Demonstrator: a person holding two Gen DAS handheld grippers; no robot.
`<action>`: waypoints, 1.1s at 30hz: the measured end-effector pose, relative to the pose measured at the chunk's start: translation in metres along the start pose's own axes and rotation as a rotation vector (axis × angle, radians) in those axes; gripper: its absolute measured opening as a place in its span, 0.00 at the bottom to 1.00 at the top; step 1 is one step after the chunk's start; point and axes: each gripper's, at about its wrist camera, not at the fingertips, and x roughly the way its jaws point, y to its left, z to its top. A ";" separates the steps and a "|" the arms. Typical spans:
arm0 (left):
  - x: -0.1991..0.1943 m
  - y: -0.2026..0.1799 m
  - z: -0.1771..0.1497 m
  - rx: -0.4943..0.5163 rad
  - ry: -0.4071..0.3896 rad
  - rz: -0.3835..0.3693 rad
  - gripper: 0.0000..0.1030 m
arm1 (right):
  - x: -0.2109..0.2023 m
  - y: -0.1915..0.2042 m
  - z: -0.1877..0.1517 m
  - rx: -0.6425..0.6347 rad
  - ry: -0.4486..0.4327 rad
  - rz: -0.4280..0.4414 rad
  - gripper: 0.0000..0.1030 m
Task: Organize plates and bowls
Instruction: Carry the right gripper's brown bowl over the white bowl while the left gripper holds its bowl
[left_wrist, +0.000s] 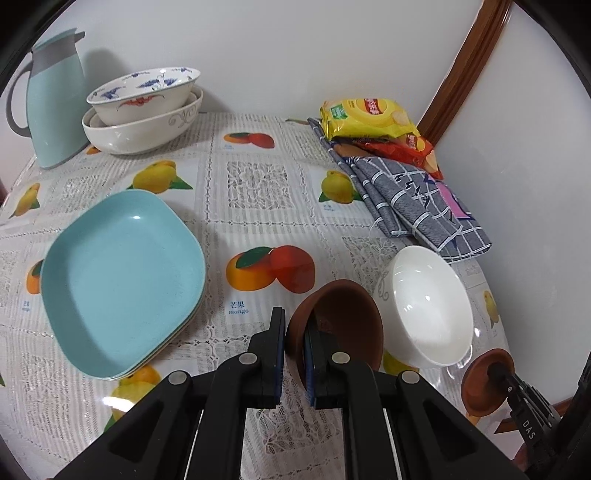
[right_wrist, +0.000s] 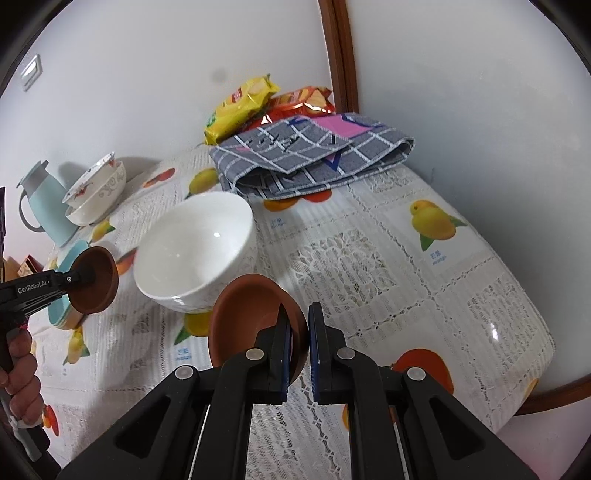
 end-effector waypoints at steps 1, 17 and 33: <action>-0.002 0.000 0.001 0.002 -0.003 0.000 0.09 | -0.003 0.001 0.001 0.001 -0.005 0.000 0.09; -0.051 0.001 0.006 0.014 -0.071 -0.012 0.09 | -0.046 0.023 0.020 -0.006 -0.084 0.012 0.09; -0.077 0.017 0.010 0.021 -0.099 0.000 0.09 | -0.062 0.049 0.035 -0.016 -0.128 0.021 0.09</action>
